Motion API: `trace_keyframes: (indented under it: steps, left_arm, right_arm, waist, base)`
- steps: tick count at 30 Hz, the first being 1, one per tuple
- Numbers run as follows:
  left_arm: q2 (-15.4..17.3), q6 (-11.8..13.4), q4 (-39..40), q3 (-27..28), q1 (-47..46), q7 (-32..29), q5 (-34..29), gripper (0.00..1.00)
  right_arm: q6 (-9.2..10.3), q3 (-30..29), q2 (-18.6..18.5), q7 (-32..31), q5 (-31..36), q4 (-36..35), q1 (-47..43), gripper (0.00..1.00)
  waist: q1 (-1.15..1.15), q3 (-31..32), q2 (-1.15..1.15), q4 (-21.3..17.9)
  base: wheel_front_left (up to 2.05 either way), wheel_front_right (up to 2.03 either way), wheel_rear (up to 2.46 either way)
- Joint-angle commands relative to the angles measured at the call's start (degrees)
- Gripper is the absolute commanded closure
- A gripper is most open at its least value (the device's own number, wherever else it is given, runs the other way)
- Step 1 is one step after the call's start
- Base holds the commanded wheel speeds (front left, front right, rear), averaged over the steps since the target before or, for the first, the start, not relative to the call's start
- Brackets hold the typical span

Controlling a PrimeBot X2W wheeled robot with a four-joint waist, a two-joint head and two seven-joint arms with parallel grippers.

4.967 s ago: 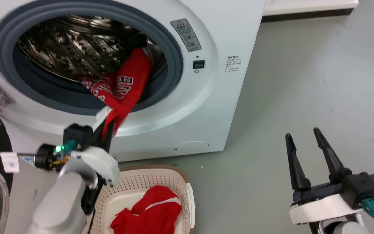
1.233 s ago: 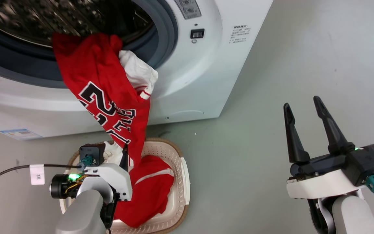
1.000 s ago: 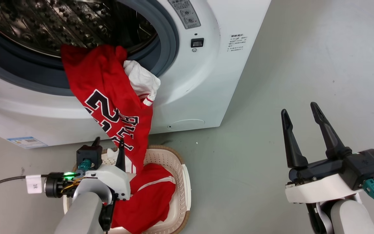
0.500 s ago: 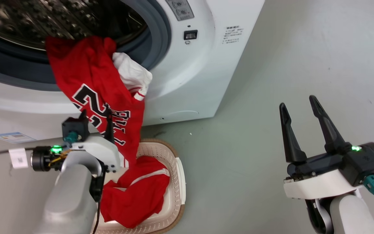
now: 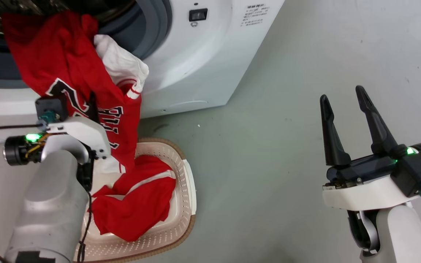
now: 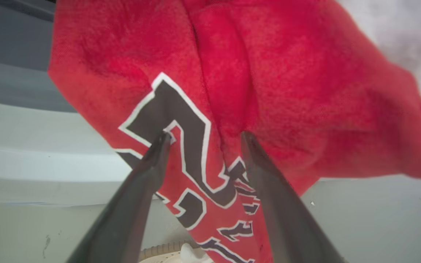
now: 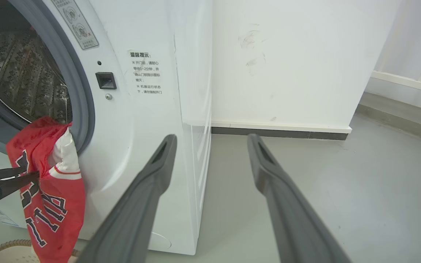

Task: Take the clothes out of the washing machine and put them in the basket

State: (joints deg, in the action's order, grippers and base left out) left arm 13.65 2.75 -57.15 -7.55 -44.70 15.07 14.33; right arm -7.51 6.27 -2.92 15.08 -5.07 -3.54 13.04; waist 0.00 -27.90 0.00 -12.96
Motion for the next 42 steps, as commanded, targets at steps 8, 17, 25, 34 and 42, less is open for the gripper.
trace_keyframes:
  steps: [8, 17, 25, 34, 42]
  left_arm:
    - [0.93, -0.14, -1.43, 1.05, -4.93, 0.15, -0.87, 0.0]
    - [1.07, -1.31, -0.48, 1.6, -6.97, 0.31, -1.92, 0.91]
    - [-0.26, -2.04, -0.22, 2.12, -4.43, 0.36, -2.46, 1.0]
    - [-1.99, -2.59, 5.31, 3.01, 3.48, 0.26, -3.76, 1.0]
    - [-2.75, -3.48, 13.71, 2.93, 13.33, 0.22, -6.29, 1.0]
  right_arm:
    - [0.04, -0.41, 0.09, 0.13, -0.6, -0.45, 1.86, 0.0]
    - [0.05, -0.41, 0.09, 0.13, -0.73, -0.49, 2.54, 0.0]
    - [0.04, -0.35, 0.09, 0.13, -0.31, 0.31, 1.44, 0.0]
    - [0.05, -0.16, 0.09, 0.13, 0.18, 1.29, -0.9, 0.0]
    - [0.04, 0.51, 0.09, 0.13, 1.11, 2.37, -4.68, 0.0]
  waist:
    - [0.0, -3.19, 0.0, -0.52]
    - [0.0, -4.08, 0.0, -0.32]
    - [0.0, -2.19, 0.0, 0.01]
    - [0.0, 3.38, 0.0, 0.93]
    - [0.0, 9.99, 0.0, 2.13]
  base:
    - [0.0, 0.0, 0.0]
    - [0.0, 0.0, 0.0]
    - [0.0, 0.0, 0.0]
    - [0.0, 0.0, 0.0]
    - [0.0, 0.0, 0.0]
